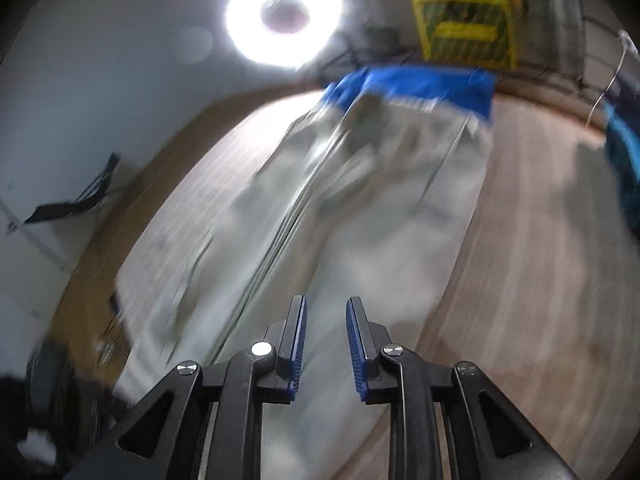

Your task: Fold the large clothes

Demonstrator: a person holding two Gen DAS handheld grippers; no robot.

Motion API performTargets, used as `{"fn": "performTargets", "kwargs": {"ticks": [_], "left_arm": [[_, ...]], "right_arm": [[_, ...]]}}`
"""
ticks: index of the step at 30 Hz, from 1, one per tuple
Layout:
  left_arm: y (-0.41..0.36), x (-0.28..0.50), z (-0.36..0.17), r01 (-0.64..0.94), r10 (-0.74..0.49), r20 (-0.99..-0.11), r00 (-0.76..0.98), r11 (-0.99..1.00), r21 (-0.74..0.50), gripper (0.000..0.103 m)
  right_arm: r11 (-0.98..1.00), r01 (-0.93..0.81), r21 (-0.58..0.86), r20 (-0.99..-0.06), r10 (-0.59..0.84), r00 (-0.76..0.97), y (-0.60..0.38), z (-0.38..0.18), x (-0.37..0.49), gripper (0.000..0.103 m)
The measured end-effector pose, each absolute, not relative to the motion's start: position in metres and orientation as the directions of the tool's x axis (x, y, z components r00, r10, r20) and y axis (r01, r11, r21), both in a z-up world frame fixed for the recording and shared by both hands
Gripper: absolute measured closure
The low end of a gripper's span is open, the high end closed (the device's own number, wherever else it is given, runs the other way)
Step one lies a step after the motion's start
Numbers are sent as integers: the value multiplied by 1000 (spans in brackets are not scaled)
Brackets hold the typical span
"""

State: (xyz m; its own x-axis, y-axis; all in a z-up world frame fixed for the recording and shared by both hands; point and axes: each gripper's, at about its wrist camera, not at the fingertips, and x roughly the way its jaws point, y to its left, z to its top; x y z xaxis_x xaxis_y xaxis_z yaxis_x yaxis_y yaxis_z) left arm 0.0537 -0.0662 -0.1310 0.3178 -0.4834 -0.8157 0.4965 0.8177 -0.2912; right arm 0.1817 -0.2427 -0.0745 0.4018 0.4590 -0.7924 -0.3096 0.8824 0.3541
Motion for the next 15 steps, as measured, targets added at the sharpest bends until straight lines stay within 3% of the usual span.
{"fn": "performTargets", "kwargs": {"ticks": [6, 11, 15], "left_arm": [[-63, 53, -133, 487, -507, -806, 307, 811, -325, 101], [-64, 52, -133, 487, -522, -802, 290, 802, -346, 101], [-69, 50, -133, 505, -520, -806, 284, 795, -335, 101]], "right_arm": [[944, -234, 234, -839, 317, 443, -228, -84, 277, 83], [948, -226, 222, -839, 304, 451, -206, -98, 335, 83], [954, -268, 135, -865, 245, 437, -175, -117, 363, 83]]}}
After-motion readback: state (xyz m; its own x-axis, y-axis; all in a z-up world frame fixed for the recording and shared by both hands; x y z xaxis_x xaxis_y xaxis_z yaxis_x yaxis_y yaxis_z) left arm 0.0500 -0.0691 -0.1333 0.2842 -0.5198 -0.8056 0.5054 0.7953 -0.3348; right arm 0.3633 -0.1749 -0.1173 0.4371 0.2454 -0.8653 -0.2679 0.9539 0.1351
